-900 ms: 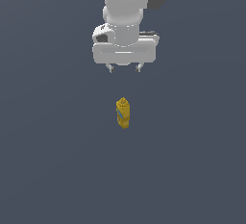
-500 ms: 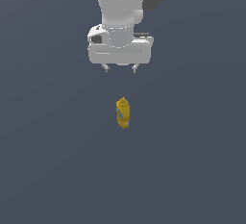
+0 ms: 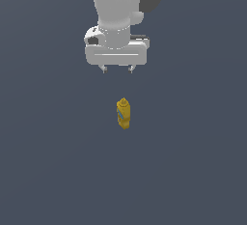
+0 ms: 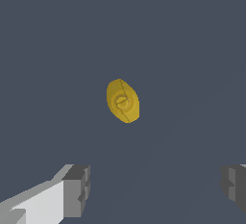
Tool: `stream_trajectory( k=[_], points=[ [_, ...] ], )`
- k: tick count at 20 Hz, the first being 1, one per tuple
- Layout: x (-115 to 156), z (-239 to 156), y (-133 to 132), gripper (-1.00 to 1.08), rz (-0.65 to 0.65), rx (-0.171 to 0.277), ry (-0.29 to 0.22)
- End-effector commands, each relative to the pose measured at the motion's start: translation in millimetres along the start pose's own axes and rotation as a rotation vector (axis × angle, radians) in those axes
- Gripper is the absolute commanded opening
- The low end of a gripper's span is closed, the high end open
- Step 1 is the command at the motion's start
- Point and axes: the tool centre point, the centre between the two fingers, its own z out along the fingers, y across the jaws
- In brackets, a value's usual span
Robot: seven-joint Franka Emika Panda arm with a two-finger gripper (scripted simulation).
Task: Pick up the object and move it to a goal position.
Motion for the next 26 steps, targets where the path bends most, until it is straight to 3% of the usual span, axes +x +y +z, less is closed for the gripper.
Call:
stream_trajectory(
  k=[1,18,26],
  points=[
    [2,4,-1,1.0,-0.015,-0.002,0.0],
    [37,74,-17,1.0,-0.319,-0.024,0.017],
    [43,90,-21,1.0,-0.385,-0.027,0.02]
  ],
)
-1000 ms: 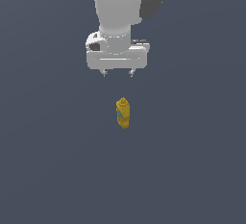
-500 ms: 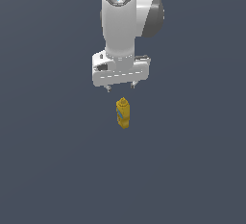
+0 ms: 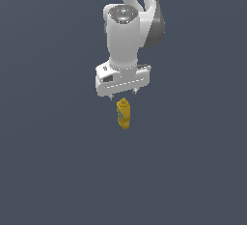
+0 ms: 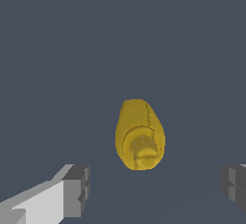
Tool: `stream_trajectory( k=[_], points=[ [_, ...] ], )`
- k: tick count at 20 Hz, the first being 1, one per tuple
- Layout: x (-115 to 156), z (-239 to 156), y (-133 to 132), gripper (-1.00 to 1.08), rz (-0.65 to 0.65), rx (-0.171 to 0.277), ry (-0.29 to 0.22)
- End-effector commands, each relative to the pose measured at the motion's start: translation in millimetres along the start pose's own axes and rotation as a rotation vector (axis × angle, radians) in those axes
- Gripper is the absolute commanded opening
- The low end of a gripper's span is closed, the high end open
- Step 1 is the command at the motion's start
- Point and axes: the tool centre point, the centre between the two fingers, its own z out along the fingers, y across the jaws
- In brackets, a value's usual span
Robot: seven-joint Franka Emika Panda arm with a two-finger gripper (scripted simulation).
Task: Pick up the object and move it to a goal position.
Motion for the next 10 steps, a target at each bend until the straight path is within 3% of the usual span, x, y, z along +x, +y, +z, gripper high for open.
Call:
stream_trajectory(
  k=[1,10],
  points=[
    [1,2,0,1.0,-0.008,-0.001,0.001],
    [0,21,0,1.0,-0.006,0.0,0.001]
  ],
)
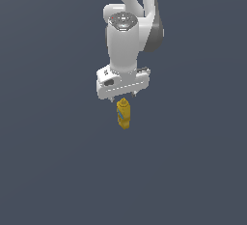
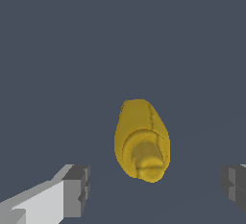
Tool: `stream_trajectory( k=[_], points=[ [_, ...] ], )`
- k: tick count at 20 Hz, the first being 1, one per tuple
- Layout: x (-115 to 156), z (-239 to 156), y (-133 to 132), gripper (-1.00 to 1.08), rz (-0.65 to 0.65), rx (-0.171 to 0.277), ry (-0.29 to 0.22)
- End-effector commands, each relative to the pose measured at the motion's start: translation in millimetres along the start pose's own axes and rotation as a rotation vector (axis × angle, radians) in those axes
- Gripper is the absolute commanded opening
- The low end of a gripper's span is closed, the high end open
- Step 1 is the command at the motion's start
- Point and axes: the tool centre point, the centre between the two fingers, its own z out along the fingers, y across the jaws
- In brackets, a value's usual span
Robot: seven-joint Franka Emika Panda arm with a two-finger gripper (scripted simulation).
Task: Pick up the object and move it to a goal position.
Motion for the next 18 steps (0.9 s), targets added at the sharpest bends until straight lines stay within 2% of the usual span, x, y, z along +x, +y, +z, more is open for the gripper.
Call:
stream_trajectory(
  k=[1,10,11,18],
  points=[
    [-1,12,0,1.0,-0.001,0.0,-0.001],
    [0,37,0,1.0,-0.004,0.0,0.0],
    [0,37,0,-1.0,-0.004,0.0,0.0],
    [0,37,0,-1.0,-0.004,0.0,0.0]
  ],
)
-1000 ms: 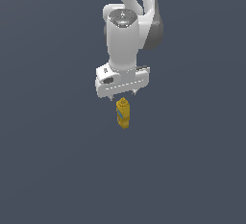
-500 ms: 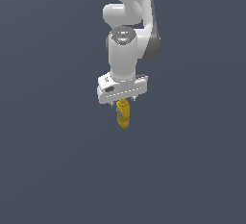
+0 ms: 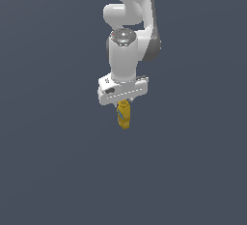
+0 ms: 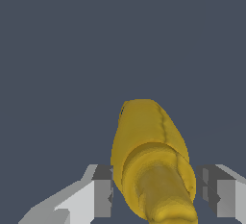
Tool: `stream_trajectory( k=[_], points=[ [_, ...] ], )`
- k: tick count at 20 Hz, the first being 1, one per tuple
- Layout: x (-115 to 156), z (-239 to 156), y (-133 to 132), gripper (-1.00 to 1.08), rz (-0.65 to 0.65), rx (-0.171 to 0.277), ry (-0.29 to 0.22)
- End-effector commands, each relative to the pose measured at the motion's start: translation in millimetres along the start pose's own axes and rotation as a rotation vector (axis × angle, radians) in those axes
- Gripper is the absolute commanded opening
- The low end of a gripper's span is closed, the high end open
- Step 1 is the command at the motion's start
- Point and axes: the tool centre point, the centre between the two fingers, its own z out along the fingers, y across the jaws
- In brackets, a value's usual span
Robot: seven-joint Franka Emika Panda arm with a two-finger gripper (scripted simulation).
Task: Pick up the object and move it to a goal position.
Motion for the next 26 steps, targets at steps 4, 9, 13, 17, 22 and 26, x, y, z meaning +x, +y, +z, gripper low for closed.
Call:
stream_trajectory(
  k=[4,9,13,17,22,26],
  points=[
    [0,0,0,-1.0,0.0,0.0,0.0],
    [6,-8,-4,-1.0,0.0,0.0,0.0],
    [17,-23,-10,-1.0,0.0,0.0,0.0],
    [32,-43,-19,-1.0,0.0,0.0,0.0],
    [53,-69,-30,-1.0,0.0,0.0,-0.001],
    [64,-83,-35,-1.0,0.0,0.0,-0.001]
  ],
)
